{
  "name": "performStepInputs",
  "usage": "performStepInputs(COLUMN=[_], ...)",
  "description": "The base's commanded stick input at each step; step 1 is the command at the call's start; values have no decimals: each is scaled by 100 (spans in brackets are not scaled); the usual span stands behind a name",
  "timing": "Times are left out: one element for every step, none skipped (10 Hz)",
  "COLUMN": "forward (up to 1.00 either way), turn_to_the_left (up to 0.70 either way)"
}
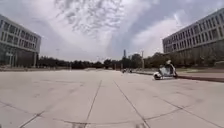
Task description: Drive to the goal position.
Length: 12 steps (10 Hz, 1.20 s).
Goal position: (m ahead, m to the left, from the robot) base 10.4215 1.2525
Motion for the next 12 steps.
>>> performStepInputs(forward=[70, 70, 70, 70, 70, 70, 70, 70, 70, 70, 70, 70], turn_to_the_left=[0, 0, 0, 0, 0, 0, 0, 0, 0, 0, 0, 0])
